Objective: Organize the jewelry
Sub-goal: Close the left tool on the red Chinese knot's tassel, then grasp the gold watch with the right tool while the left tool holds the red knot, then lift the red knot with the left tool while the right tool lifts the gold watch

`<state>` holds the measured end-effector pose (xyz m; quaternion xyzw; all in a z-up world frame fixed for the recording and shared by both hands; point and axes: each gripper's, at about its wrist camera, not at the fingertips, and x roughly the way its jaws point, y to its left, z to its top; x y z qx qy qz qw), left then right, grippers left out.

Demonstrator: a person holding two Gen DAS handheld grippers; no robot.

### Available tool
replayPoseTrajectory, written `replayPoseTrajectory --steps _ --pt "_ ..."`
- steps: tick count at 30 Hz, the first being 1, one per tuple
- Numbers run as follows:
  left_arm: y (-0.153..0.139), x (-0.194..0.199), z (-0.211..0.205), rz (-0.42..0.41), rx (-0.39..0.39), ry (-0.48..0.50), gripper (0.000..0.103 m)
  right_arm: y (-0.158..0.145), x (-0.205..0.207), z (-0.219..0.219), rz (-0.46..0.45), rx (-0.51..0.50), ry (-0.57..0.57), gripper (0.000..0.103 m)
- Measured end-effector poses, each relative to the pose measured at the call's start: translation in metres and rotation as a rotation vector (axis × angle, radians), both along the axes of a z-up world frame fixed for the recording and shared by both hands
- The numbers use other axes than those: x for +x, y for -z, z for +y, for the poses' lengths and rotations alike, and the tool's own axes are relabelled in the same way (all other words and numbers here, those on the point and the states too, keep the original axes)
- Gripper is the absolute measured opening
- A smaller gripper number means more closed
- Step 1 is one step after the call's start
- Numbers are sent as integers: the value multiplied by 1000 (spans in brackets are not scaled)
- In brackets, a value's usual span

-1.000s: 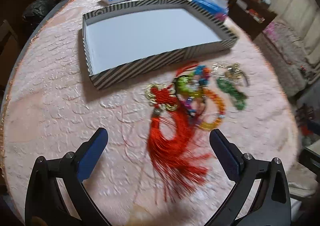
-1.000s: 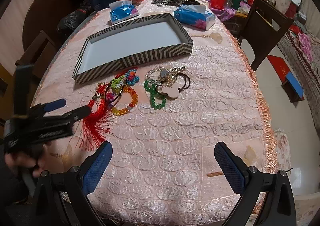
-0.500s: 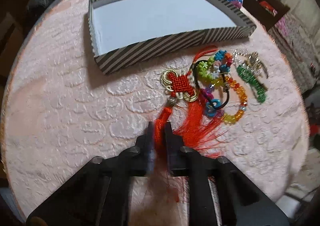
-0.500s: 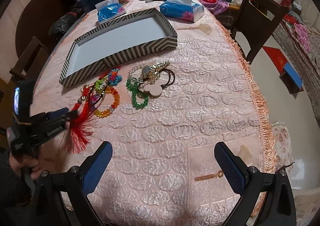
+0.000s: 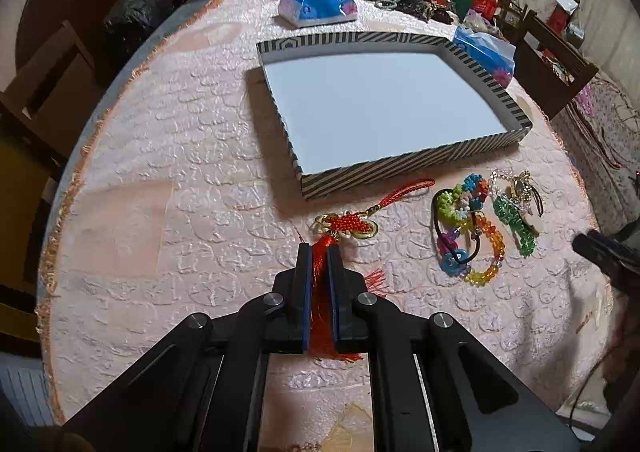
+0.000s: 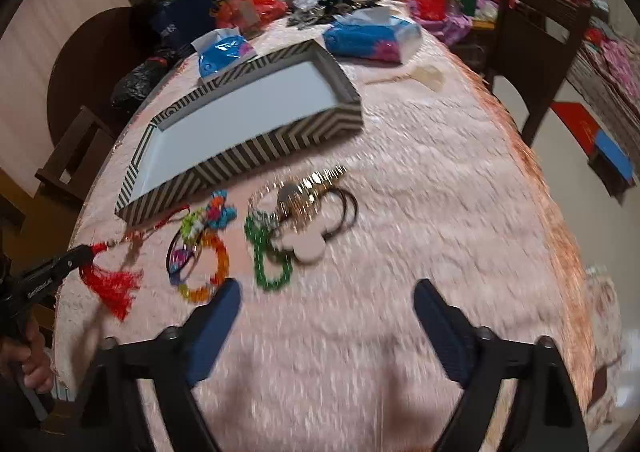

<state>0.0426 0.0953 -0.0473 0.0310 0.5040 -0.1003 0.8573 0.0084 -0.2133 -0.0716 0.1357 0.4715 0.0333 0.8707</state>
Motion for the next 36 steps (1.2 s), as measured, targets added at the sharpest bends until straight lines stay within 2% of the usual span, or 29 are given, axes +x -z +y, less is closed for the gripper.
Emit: replayPoseTrajectory --steps 4,5,7,12,20,21,22,28,36 --pt "3 10 -10 31 -47 50 6 8 27 4 -28 45 -58 57" --pt "2 11 -13 30 -50 64 6 11 36 5 -29 43 -60 55" --pt "1 13 -19 25 -50 91 6 18 49 3 -17 80 -63 43" --pt "3 20 -29 31 -42 134 6 32 65 1 22 110 -72 31" --pt "12 31 -28 60 -43 127 6 36 75 -2 25 120 -75 25" --pt "12 31 -28 61 -45 129 6 36 75 -3 26 124 -84 21" --pt "13 31 -29 63 -47 133 6 35 75 -2 26 135 -102 10" --pt "6 26 -31 51 -70 157 4 11 65 5 -17 121 -116 8" --pt "-14 17 -30 50 -127 164 4 -37 25 4 -95 153 -72 8"
